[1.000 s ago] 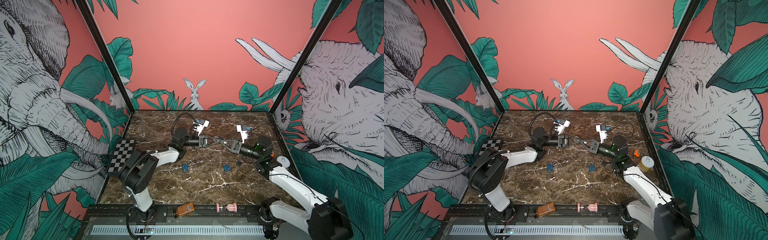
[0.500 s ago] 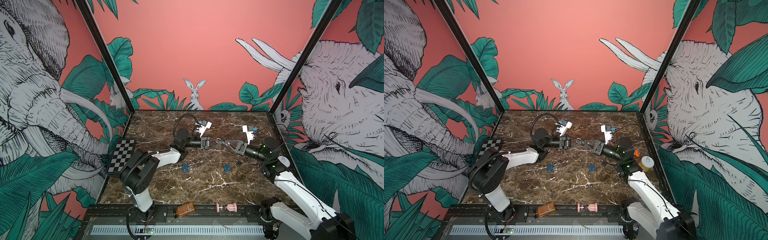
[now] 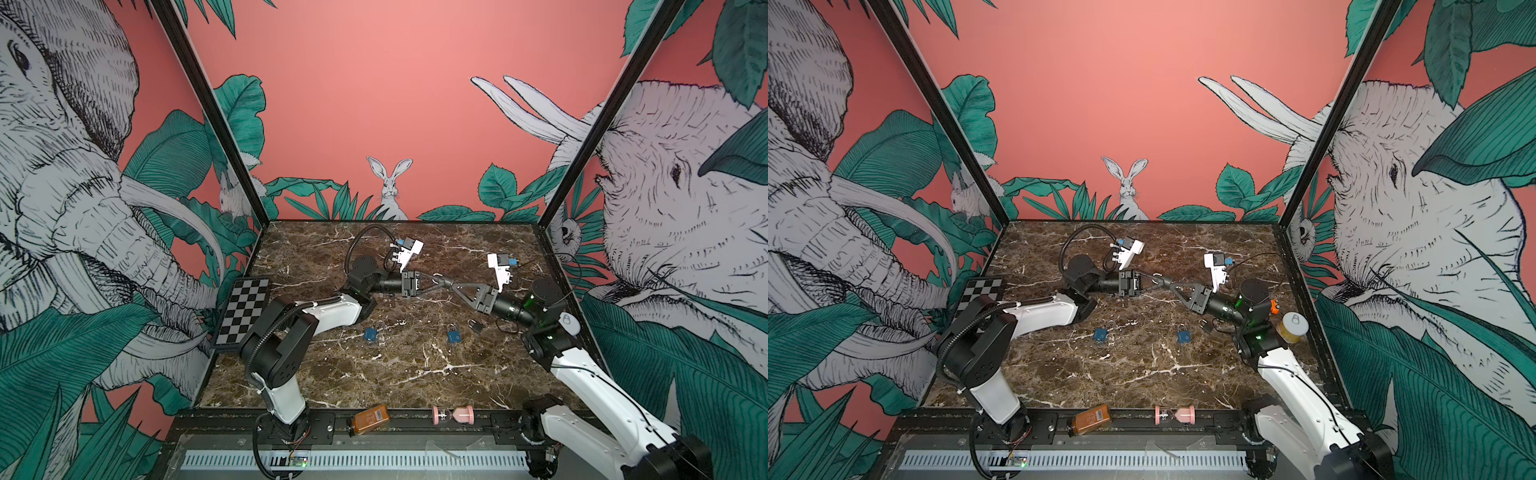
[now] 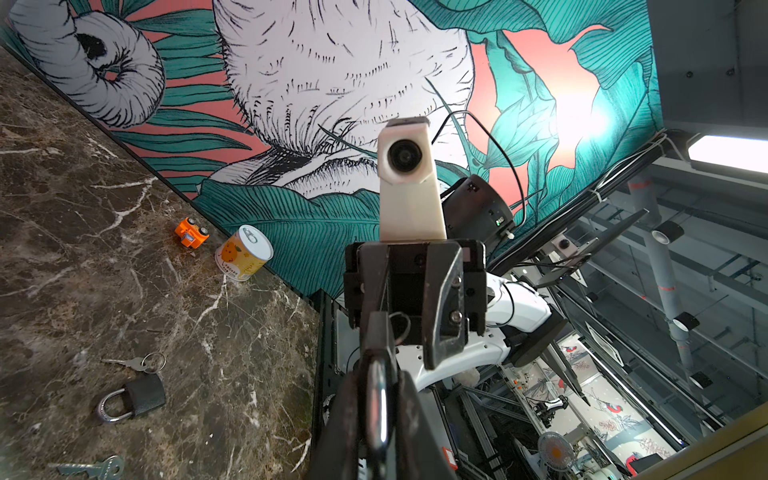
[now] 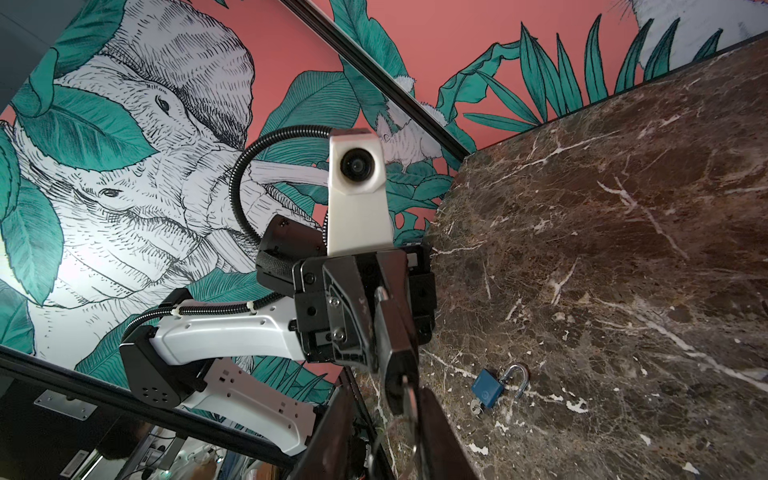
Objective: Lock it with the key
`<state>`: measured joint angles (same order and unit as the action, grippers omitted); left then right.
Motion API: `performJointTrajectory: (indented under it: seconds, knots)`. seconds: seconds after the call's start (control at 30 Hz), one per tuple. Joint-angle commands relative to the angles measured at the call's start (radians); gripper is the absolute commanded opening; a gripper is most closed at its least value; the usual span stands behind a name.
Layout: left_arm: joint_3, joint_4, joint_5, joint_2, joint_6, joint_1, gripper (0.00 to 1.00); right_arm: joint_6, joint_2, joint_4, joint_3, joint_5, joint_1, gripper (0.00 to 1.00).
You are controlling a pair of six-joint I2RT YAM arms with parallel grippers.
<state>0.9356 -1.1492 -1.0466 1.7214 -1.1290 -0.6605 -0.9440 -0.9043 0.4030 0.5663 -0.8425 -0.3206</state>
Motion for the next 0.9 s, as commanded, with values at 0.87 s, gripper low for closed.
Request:
performJointTrajectory:
  seconds: [0.87]
  knots:
    - [0.03,-0.056,-0.023,0.0,-0.021,0.0,0.0,0.013,-0.025,0.071,0.021,0.03,0.02,0.09]
